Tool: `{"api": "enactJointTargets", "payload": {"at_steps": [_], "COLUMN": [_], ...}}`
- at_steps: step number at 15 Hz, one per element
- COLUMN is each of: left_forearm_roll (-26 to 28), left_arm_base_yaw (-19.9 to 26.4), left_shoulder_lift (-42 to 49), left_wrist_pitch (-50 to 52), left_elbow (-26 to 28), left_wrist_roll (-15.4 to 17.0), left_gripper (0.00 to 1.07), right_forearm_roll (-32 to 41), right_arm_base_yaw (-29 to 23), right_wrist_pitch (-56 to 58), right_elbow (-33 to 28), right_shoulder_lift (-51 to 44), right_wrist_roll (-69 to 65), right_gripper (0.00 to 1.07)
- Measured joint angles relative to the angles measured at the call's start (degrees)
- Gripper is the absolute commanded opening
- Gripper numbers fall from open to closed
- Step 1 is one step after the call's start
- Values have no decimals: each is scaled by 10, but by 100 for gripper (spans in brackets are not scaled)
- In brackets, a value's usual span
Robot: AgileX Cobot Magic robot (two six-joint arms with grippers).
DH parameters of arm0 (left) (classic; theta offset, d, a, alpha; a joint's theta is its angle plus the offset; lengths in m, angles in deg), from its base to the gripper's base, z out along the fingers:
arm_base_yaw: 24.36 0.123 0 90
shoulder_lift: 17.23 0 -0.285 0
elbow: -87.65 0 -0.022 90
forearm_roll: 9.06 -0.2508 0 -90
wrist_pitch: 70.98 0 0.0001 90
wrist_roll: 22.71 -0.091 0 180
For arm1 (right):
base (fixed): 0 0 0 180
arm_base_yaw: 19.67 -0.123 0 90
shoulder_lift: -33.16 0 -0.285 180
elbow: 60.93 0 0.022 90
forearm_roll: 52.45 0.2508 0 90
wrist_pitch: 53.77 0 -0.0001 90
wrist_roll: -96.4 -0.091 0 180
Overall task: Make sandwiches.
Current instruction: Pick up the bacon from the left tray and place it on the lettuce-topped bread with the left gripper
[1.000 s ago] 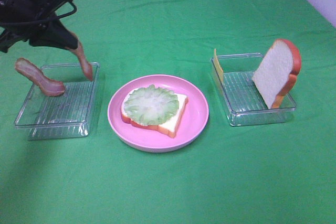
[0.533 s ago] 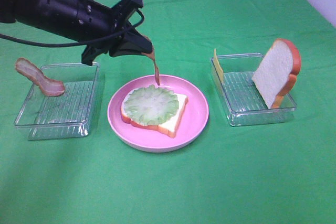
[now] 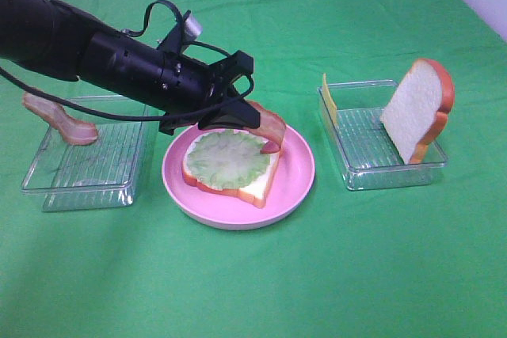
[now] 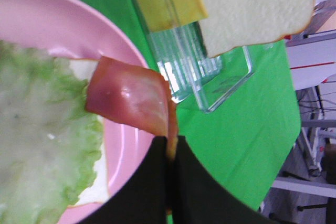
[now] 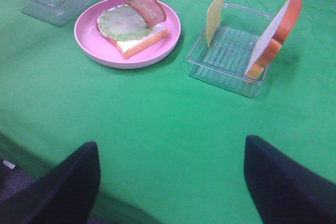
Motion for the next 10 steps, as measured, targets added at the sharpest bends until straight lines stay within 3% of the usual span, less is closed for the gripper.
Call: {"api": "enactJointTargets", "payload": {"at_steps": [5, 10], "left_forearm_roll": [-147, -197], "left_arm_base_yaw": [28, 33], "left_shoulder_lift": [-1, -1], "left_wrist_pitch": [7, 52], "left_elbow": [0, 0], "left_wrist_roll": [115, 174], "left_gripper": [0, 0], "right_forearm_roll": [0, 0], "right_arm_base_yaw": [0, 0], "right_wrist_pitch": [0, 0], "right_elbow": [0, 0], "right_shoulder_lift": [0, 0], "right_wrist_roll": [0, 0], "right_gripper": [73, 73]}}
